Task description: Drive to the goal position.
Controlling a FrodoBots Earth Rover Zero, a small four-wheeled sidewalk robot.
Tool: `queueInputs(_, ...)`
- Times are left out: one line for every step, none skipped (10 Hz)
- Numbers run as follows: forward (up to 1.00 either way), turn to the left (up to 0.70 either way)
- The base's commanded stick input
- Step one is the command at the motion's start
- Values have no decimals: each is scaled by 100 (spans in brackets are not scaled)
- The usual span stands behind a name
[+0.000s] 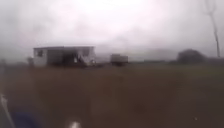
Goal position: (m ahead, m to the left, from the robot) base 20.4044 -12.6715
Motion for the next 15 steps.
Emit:
queueInputs(70,0)
queueInputs(70,0)
queueInputs(70,0)
queueInputs(70,0)
queueInputs(70,0)
queueInputs(70,0)
queueInputs(70,0)
queueInputs(70,0)
queueInputs(70,0)
queueInputs(70,0)
queueInputs(70,0)
queueInputs(70,0)
queueInputs(70,0)
queueInputs(70,0)
queueInputs(70,0)
